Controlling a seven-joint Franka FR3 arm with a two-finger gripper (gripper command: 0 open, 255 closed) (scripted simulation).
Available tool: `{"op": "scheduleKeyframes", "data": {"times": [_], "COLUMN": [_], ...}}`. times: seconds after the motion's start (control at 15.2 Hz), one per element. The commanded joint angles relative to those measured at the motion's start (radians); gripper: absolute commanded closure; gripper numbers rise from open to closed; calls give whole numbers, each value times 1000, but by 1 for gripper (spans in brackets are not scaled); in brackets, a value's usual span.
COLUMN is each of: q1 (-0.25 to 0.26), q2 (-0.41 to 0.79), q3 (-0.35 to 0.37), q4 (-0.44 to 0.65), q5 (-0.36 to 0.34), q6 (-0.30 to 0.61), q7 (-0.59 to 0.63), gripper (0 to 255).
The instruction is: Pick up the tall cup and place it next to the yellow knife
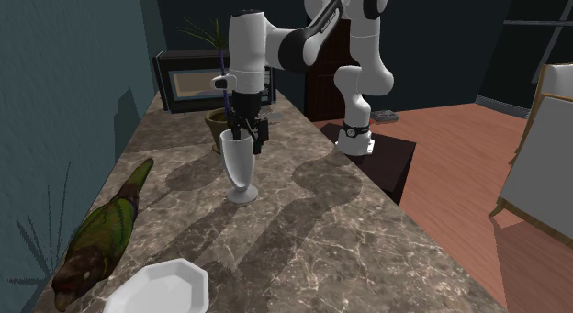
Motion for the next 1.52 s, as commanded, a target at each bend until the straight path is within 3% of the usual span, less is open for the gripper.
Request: {"op": "scheduleKeyframes", "data": {"times": [0.0, 0.2, 0.26, 0.86, 1.45], "q1": [0, 0, 0, 0, 1], "q2": [0, 0, 0, 0, -37], "q3": [0, 0, 0, 0, -1], "q4": [-1, -1, -1, -1, 72], "q5": [0, 0, 0, 0, -5], "q6": [1, 1, 1, 1, -109], "q7": [0, 0, 0, 0, 3], "gripper": [0, 0, 255, 255, 255]}}
